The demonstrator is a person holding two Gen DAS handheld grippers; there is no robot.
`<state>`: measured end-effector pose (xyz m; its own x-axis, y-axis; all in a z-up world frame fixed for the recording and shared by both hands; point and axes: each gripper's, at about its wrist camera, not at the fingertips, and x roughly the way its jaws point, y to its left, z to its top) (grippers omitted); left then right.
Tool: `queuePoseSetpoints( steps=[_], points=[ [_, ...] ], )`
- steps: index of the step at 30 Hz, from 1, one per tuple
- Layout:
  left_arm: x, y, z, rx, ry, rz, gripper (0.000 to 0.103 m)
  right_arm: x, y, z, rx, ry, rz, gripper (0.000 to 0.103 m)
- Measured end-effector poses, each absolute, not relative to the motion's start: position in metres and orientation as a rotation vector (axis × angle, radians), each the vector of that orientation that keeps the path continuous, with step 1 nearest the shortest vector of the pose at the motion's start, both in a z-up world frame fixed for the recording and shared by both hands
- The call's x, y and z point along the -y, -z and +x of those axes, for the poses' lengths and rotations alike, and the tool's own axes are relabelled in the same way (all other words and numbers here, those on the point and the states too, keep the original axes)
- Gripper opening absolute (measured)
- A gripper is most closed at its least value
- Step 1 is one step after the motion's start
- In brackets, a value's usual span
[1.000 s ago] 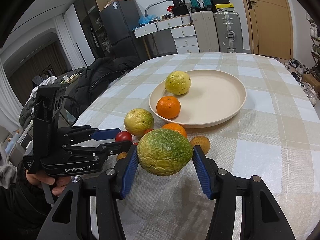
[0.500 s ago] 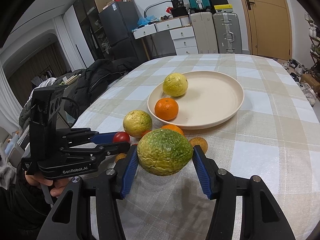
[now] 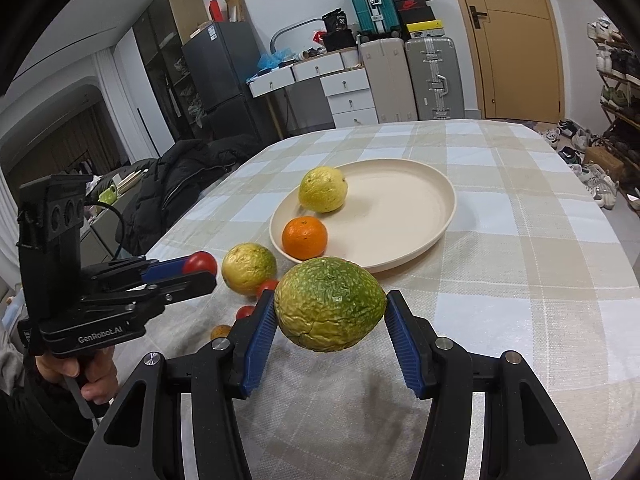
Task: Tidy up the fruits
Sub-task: 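Carry the tomato and green fruit over the plate and release both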
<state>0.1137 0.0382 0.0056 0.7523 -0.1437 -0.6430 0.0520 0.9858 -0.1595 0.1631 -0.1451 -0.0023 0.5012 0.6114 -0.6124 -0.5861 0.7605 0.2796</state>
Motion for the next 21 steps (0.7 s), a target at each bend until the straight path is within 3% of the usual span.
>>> queuePoseSetpoints(
  steps=[21],
  points=[
    [-0.049, -0.024, 0.137, -0.635, 0.056, -0.135, 0.027, 0.153, -0.01, 0.179, -0.705, -0.67, 0.048, 0.056]
  ],
)
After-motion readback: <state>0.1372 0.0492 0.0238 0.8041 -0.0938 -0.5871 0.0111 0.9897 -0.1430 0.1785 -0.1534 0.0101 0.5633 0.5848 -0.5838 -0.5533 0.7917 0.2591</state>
